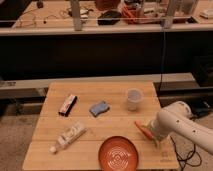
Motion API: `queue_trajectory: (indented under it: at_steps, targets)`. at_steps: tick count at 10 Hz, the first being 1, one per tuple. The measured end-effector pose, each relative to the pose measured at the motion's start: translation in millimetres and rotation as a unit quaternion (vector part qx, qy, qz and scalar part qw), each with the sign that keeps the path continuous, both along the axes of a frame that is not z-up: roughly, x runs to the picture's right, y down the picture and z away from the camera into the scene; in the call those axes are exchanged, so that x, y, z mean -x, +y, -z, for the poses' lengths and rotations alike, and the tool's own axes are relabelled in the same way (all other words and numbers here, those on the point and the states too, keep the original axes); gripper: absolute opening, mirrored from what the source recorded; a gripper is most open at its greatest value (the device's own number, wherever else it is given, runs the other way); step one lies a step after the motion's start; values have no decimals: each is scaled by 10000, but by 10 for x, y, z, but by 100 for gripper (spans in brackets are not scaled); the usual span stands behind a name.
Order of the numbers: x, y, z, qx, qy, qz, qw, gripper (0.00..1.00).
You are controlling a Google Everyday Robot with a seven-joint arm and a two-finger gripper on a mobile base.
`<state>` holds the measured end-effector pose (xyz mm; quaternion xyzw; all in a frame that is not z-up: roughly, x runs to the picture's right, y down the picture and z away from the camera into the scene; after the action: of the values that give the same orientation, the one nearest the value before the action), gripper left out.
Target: Drag the pepper across the table
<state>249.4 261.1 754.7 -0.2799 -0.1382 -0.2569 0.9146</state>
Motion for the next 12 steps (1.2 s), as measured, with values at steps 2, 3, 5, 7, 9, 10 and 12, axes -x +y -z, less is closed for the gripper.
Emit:
queue_trajectory:
  at_steps: [2, 3, 5, 7, 9, 10, 12]
  targets:
    - [37, -11, -23, 22, -11, -6, 10000, 68]
    - [34, -2, -25, 37, -3, -21, 10000, 68]
    - [40, -1, -34, 51, -2, -20, 10000, 56]
    - [59, -6, -48, 74, -12, -10, 10000, 36]
    - [80, -15, -67, 106, -6, -43, 9999, 15]
    - [98, -18, -81, 131, -9, -42, 9999, 6]
    - [56, 7, -58, 147, 32, -98, 9998, 0]
